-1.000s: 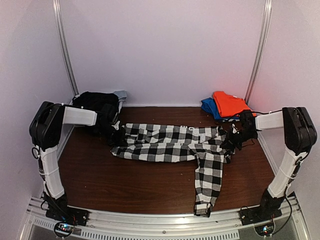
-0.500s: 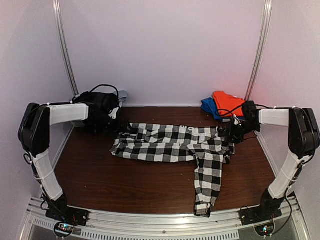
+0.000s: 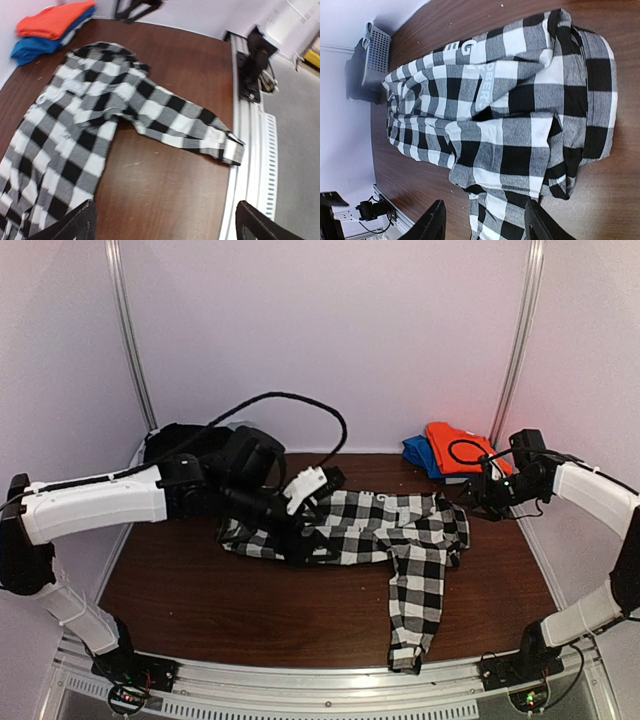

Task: Fold and stack the mixed laundry pile
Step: Fold the 1/3-folded shirt at the center of the board, then fold the rectangle-folded shirt at the center of the board.

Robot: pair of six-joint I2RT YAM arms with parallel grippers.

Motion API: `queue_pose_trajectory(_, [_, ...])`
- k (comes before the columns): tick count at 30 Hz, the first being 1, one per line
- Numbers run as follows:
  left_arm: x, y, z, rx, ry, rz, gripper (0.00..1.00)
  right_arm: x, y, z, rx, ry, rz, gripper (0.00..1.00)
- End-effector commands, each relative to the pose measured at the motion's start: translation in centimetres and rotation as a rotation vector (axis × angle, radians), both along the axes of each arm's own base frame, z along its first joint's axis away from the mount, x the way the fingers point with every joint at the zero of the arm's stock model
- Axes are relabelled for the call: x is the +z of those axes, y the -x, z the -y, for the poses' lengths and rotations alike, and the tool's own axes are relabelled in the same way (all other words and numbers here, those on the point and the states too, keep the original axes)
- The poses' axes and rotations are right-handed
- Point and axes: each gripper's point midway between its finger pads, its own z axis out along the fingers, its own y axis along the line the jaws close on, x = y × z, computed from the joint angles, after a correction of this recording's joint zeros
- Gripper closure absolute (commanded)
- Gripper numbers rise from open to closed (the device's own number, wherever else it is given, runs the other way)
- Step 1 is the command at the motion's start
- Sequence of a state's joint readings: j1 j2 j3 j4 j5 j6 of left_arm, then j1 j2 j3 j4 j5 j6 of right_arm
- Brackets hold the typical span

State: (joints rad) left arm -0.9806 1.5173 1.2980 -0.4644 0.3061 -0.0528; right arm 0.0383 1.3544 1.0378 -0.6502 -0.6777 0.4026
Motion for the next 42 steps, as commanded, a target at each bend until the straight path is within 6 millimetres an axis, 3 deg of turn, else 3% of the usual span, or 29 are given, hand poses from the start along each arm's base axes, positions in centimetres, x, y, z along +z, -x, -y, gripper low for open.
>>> queue_pose_trajectory(1, [-2.8,6.8,4.0,-0.249,-0.094,0.163,0.02,-0.2,2.4,0.1,0.001,-0.013,-0.009,0.46])
queue_pose_trajectory(4, [-5.2,10.8,7.0,-0.374,-0.138,0.186,0.02,-0.5,3.1,0.1,-0.010,-0.026,-0.006,0.47])
queue_pose_trajectory(6, [-6.1,12.4,8.7,-0.425,-0.132,0.180,0.05,-0.8,3.5,-0.1,-0.007,-0.037,-0.012,0.47])
queue_pose_trajectory(11, [-8.2,15.5,12.2,-0.526,-0.105,0.173,0.10,-1.0,4.2,-0.2,0.000,-0.042,-0.008,0.47])
queue_pose_trajectory(16, [-11.9,17.7,14.2,-0.595,-0.160,0.180,0.19,-0.9,4.2,-0.3,0.013,-0.046,-0.002,0.48])
queue_pose_trajectory(27, [-17.7,16.9,15.6,-0.593,-0.261,0.185,0.31,-1.0,4.1,-0.6,0.031,-0.061,-0.003,0.48])
queue_pose_trajectory(34, [-19.9,15.4,15.4,-0.535,-0.333,0.198,0.52,-1.2,3.7,-0.7,0.042,-0.065,-0.013,0.48])
queue_pose_trajectory(37, [-19.5,13.8,15.4,-0.484,-0.327,0.172,0.69,-1.1,3.4,-0.8,0.048,-0.066,-0.016,0.48])
queue_pose_trajectory(40, [-17.2,12.1,15.3,-0.436,-0.268,0.145,1.00,-0.5,3.2,-1.0,0.068,-0.070,-0.002,0.48])
queue_pose_trajectory(42, [-14.4,11.0,15.1,-0.411,-0.183,0.101,1.00,0.4,3.1,-1.4,0.101,-0.083,0.029,0.48])
